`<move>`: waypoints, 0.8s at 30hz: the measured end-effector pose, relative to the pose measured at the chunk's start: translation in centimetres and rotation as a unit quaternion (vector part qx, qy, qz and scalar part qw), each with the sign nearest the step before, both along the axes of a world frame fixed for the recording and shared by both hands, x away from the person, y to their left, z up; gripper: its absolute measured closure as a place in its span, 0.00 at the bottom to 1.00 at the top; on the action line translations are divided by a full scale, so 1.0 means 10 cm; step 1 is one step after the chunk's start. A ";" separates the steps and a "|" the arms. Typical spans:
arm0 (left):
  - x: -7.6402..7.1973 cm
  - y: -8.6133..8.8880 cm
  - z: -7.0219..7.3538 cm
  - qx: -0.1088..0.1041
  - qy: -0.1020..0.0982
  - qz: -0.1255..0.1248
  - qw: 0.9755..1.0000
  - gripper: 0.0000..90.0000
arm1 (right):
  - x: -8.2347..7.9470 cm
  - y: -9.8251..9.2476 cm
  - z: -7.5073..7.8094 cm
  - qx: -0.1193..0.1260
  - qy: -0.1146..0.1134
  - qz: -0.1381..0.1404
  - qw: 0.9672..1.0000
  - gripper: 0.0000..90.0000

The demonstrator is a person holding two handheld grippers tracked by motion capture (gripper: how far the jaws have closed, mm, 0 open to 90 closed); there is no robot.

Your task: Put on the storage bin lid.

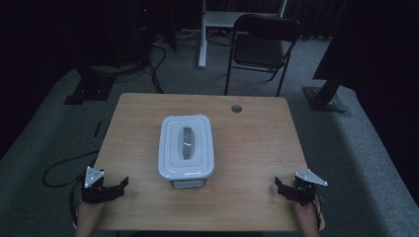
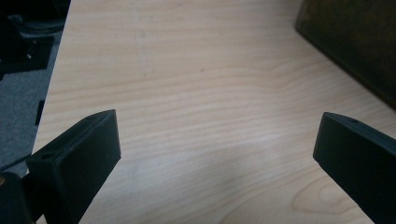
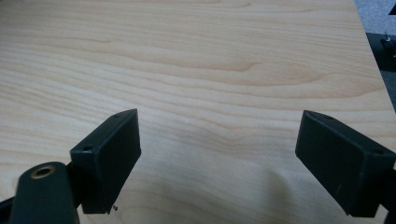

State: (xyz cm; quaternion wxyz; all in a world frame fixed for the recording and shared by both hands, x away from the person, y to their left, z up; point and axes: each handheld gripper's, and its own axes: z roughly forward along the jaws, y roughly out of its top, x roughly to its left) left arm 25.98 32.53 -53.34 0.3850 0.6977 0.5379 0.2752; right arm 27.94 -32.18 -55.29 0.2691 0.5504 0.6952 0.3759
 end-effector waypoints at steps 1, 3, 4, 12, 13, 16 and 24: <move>-0.01 0.00 -0.01 0.001 0.002 0.002 1.000 0.02 | -0.01 -0.01 0.00 0.001 0.000 0.002 1.000 0.15; -0.02 0.01 -0.02 0.006 0.005 0.003 1.000 0.02 | -0.04 -0.03 0.00 0.000 0.000 0.000 1.000 0.15; -0.03 0.01 -0.03 0.011 0.007 0.002 1.000 0.02 | -0.05 -0.03 0.00 -0.002 -0.001 -0.002 1.000 0.15; -0.09 0.05 -0.10 0.019 0.019 0.013 1.000 0.02 | -0.11 -0.09 0.00 0.001 -0.003 -0.011 1.000 0.15; -0.10 0.05 -0.10 0.020 0.022 0.016 0.999 0.02 | -0.11 -0.08 0.00 -0.001 -0.002 -0.012 1.000 0.15; -0.12 0.08 -0.12 0.024 0.026 0.028 0.999 0.02 | -0.11 -0.08 0.00 -0.003 -0.001 -0.014 1.000 0.15; -0.13 0.12 -0.14 0.031 0.029 0.081 0.996 0.02 | -0.08 -0.10 -0.01 -0.003 0.011 -0.054 0.999 0.15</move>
